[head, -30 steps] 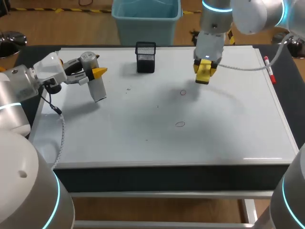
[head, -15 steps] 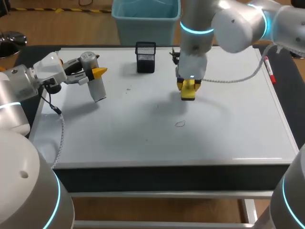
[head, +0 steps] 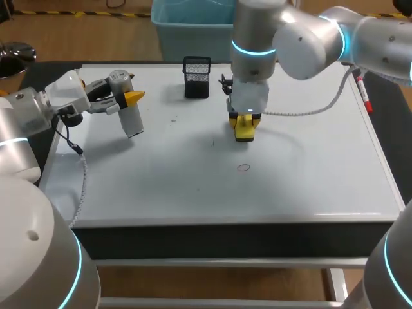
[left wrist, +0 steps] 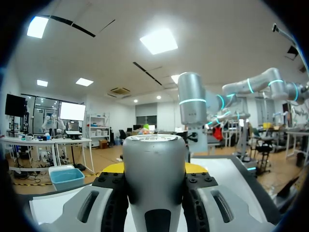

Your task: Pick up the inspection probe, press it on each red-marked spot on the whiteboard one by one, put down the probe, pick up the eraser, and wipe off all the red marks.

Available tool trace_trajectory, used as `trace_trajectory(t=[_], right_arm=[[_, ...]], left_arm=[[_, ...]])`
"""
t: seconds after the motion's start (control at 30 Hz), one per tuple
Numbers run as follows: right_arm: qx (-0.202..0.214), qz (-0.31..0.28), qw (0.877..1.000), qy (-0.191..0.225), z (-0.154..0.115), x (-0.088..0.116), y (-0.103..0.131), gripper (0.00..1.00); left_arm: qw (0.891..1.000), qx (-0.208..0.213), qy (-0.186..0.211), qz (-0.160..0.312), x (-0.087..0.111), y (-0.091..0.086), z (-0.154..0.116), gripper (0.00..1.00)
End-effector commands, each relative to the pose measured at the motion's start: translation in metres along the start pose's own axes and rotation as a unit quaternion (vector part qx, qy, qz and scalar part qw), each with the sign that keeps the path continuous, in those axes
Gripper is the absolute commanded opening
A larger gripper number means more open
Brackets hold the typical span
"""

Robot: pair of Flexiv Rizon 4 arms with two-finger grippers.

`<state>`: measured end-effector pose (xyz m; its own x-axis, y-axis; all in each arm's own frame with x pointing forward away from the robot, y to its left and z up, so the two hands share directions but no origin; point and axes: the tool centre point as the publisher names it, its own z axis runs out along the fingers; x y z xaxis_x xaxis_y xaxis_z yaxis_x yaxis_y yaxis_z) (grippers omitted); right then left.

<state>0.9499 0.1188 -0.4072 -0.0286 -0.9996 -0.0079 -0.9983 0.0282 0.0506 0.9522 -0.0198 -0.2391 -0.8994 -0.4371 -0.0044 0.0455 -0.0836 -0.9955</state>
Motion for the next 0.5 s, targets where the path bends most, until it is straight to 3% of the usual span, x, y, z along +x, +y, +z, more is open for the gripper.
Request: trace_trajectory(t=[0.03,0.5], right_arm=[[-0.009,-0.003,1.000,0.002,0.009,-0.003,-0.010,0.00],[-0.026,0.001,1.000,0.012,0.029,0.006,-0.021,0.00]], left_arm=[[1.000,0.001,-0.001,0.001,0.000,0.000,0.001,0.00],[1.000,0.001,-0.001,0.001,0.000,0.000,0.001,0.00]])
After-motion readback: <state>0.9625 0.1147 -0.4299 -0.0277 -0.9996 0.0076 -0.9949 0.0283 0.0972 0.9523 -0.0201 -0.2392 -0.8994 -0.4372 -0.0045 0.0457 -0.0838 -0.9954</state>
